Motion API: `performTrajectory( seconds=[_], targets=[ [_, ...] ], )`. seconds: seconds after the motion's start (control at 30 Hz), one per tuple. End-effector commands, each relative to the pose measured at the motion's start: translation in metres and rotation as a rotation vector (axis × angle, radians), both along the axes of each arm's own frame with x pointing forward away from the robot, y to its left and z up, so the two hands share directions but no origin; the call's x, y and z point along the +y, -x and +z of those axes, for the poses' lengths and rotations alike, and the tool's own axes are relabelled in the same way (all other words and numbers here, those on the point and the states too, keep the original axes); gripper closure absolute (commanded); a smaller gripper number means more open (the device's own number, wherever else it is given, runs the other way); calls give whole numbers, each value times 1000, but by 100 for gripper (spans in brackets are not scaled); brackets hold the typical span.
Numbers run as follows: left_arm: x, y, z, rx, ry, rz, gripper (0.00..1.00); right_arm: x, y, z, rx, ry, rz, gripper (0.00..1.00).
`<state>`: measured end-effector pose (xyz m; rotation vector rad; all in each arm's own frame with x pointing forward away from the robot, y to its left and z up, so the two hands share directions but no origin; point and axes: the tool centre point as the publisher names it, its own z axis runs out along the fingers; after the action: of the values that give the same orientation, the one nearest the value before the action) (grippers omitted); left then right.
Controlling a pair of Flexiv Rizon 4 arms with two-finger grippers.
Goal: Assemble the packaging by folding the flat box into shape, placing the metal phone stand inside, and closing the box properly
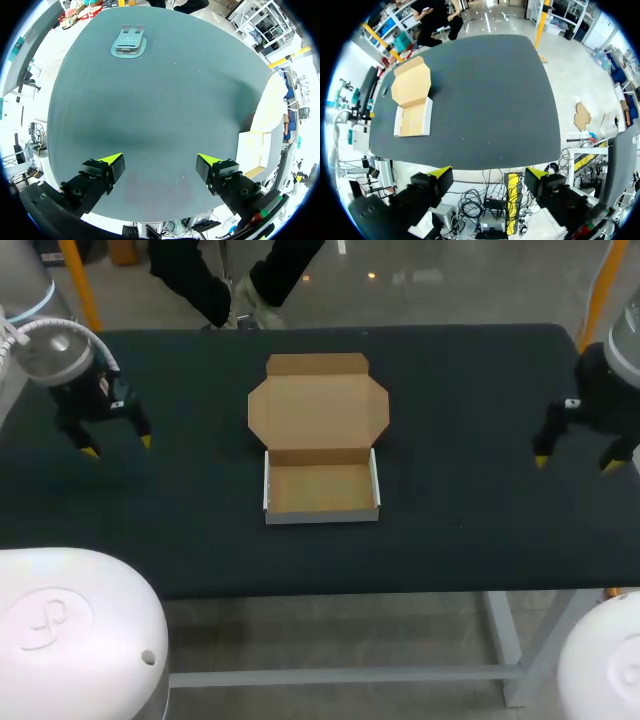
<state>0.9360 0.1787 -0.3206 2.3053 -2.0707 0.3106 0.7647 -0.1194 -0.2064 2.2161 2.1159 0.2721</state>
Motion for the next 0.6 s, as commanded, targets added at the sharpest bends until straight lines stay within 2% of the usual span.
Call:
performTrajectory(
  seconds=[0.03, 0.33, 0.6],
  targets=[
    [-3, -2, -2, -6, -14, -4, 0, 0, 1, 2, 4, 2, 0, 0],
    [8, -9, -7, -25, -66, -40, 0, 0, 1, 2, 4, 2, 0, 0],
    [17, -19, -18, -16, -69, -61, 0, 0, 1, 2, 4, 2, 0, 0]
  ],
)
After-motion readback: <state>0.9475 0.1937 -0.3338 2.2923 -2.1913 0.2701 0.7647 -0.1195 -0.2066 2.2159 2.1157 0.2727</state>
